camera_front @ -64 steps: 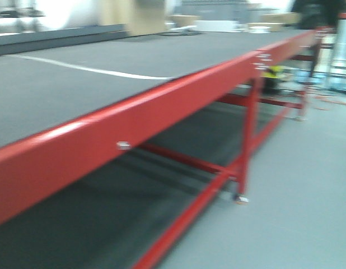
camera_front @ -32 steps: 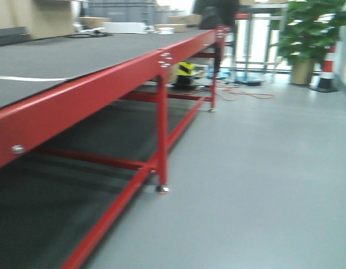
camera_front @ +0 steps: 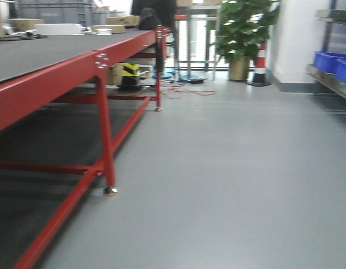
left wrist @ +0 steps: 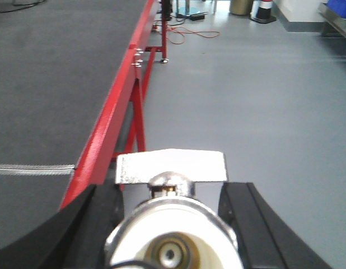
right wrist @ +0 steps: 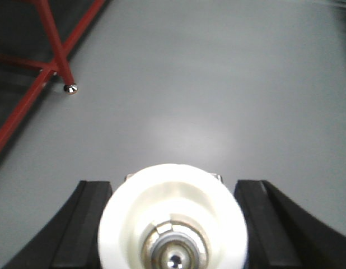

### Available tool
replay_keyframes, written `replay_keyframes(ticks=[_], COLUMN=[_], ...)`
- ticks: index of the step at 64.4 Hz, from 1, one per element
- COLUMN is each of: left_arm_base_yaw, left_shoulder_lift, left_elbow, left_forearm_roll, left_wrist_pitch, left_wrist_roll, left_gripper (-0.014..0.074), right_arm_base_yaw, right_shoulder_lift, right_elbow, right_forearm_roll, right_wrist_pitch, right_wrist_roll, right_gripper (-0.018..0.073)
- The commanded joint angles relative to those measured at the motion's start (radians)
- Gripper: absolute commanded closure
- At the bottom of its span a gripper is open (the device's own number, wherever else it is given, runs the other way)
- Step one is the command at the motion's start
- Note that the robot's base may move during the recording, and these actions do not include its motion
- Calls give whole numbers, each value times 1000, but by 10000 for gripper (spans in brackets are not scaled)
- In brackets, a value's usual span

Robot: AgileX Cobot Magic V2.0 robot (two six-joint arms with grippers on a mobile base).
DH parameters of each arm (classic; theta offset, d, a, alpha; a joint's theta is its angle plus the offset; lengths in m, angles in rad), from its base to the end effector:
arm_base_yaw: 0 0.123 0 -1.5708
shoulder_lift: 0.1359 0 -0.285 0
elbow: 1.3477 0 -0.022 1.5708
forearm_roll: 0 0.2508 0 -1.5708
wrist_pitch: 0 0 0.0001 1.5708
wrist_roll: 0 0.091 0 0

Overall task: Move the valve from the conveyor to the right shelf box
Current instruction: 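Drive away from the conveyor holding both valves, then drive up to the steel shelf of blue boxes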

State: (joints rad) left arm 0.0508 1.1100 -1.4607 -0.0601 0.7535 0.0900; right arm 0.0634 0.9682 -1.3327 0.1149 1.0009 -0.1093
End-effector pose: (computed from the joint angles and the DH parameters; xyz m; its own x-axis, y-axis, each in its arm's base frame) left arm 0.2132 0.0071 0.4911 -0.3093 0.0304 -0.9505 0.0026 0.9995 0.0312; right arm 0.1643 0.0192 0.4597 -0.5110 -0.0794 -0.8559 -0.1696 0.9855 0.0098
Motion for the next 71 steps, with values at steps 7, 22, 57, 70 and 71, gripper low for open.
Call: replay_keyframes(ticks=[7, 22, 57, 70, 71], left_arm_base_yaw=[-8, -8, -8, -8, -8], left_shoulder_lift=[-11, -11, -11, -11, -11], left_elbow=[-10, -10, -10, -10, -10], left_forearm_roll=[-6, -6, -6, -6, -6], left_wrist_pitch=[-55, -55, -55, -55, -55], left_wrist_roll=[-4, -4, -4, -4, -4], left_gripper=[708, 708, 708, 708, 708], right_arm_base_yaw=[0, 0, 0, 0, 0], right_shoulder_lift=[-13, -13, -13, -13, -13], right_elbow=[-14, -14, -14, -14, -14], right_forearm_roll=[-5, -5, -5, -5, -5], right_wrist_pitch=[-66, -66, -66, -66, -66], right_wrist_roll=[-5, -5, -5, -5, -5], right_gripper=[714, 714, 714, 714, 714])
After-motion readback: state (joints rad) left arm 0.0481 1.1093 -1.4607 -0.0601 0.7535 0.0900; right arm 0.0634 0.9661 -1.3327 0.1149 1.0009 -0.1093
